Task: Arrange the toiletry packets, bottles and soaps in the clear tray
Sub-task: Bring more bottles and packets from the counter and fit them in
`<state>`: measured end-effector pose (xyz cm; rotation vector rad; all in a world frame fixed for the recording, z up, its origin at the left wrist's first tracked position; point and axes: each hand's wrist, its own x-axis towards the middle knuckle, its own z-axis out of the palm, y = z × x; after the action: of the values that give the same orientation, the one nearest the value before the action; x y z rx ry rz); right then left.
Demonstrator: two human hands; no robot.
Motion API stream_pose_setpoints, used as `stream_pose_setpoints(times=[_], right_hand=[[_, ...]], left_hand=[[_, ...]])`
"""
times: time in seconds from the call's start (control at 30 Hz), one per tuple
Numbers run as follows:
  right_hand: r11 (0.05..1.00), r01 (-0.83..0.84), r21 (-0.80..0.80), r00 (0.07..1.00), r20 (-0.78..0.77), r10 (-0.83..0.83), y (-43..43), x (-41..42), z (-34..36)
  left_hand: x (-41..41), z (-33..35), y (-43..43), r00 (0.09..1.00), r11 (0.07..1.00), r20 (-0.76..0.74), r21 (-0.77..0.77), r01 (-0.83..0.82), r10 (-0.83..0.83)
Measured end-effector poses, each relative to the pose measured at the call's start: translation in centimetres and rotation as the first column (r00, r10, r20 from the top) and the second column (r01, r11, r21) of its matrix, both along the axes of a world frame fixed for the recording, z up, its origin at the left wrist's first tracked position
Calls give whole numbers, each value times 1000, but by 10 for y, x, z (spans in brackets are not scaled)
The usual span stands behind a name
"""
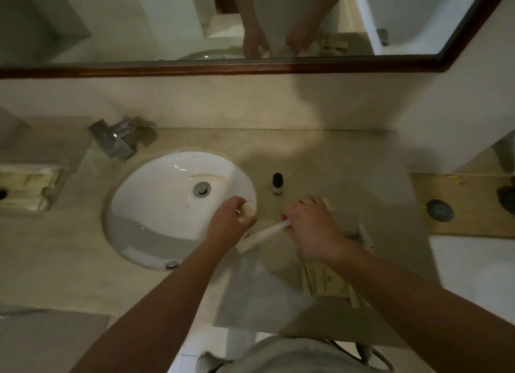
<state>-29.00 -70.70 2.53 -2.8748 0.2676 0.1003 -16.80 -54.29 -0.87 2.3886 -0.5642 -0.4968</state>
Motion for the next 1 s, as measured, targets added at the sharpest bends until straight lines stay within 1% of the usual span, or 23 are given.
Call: stream_pose_setpoints(times=[0.07, 0.17, 0.23, 0.3, 0.4, 0.53, 0.6, 0.67, 0.73, 0.93, 1.0], right_hand=[[997, -78, 6, 995, 63, 77, 26, 14, 9], [983, -181, 0, 978, 103, 180, 81, 45, 12], [975, -224, -1, 960, 174, 221, 128, 67, 10], [968, -244, 63, 949, 221, 225, 179, 88, 11], [948, -281, 151, 949, 192, 250, 258, 118, 21], [926, -288, 243, 955, 144, 259, 347, 151, 17], [910, -238, 339, 971, 98, 217, 378, 161, 13], [892, -143, 428, 989, 21, 148, 397, 170, 11], [877, -64, 476, 996, -24, 86, 409, 182, 8], [826, 49, 562, 999, -22, -44, 416, 241, 3], [789, 118, 603, 992, -35, -121, 418, 261, 4]], left_hand=[[7, 11, 40, 995, 993, -1, -54, -103, 103], [19, 24, 115, 964, 960, 4, -87, -265, 266], [25, 29, 174, 933, 926, -9, -114, -359, 360], [29, 35, 233, 908, 901, -6, -116, -418, 420], [38, 44, 314, 869, 863, 9, -121, -490, 495], [57, 50, 408, 806, 799, 37, -170, -577, 590], [66, 53, 445, 788, 785, 64, -177, -594, 612], [75, 55, 470, 784, 785, 83, -162, -598, 615], [87, 56, 483, 779, 782, 85, -141, -608, 621], [138, 54, 483, 778, 780, 94, -163, -604, 622], [156, 57, 481, 796, 801, 106, -152, -579, 596]])
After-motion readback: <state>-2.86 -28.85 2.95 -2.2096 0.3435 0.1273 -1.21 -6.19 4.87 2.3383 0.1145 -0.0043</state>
